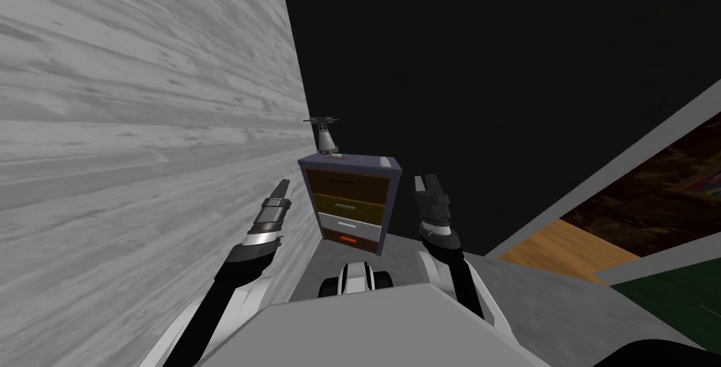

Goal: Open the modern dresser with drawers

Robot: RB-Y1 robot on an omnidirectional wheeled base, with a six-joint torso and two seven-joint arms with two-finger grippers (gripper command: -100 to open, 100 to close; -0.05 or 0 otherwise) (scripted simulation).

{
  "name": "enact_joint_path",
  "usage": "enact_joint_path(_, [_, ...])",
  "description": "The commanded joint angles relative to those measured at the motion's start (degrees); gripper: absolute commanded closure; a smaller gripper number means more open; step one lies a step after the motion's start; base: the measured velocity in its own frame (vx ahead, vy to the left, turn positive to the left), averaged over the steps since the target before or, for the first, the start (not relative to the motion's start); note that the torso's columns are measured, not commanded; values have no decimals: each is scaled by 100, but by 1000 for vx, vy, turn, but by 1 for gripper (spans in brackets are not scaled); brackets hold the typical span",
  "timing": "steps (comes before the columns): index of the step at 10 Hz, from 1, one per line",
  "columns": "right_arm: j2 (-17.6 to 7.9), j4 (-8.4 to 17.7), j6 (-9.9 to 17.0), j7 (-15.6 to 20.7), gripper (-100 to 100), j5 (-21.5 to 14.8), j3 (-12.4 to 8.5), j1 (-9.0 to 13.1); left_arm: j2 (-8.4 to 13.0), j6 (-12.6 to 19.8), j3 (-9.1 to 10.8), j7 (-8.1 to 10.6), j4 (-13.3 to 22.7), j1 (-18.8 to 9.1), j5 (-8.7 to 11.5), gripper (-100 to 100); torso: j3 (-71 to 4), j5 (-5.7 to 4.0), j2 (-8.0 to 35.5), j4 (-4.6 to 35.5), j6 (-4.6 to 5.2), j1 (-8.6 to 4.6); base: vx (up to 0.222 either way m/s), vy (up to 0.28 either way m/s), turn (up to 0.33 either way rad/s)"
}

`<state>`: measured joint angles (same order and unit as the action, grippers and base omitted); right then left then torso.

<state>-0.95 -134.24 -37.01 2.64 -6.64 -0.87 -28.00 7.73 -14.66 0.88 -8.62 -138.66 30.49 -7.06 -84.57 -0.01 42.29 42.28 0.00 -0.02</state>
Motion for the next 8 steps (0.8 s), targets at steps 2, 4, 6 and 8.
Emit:
enact_joint_path(2, [0,0,0,0,0,0,0,0,154,406,-55,62,-62,81,-43,-100,4,2,6,2,0,5,44,-15,-63])
enact_joint_path(4, [0,0,0,0,0,0,0,0,240,610,-86,90,-94,118,-67,-100,1,1,1,0,1,3,44,-15,-71])
enact_joint_path(6, [0,0,0,0,0,0,0,0,360,893,-129,129,-140,168,-100,-100,-2,0,-3,-1,0,0,51,-21,-79])
enact_joint_path(8, [0,0,0,0,0,0,0,0,442,1067,-155,153,-168,198,-120,-100,-2,1,-3,-1,0,2,52,-16,-60])
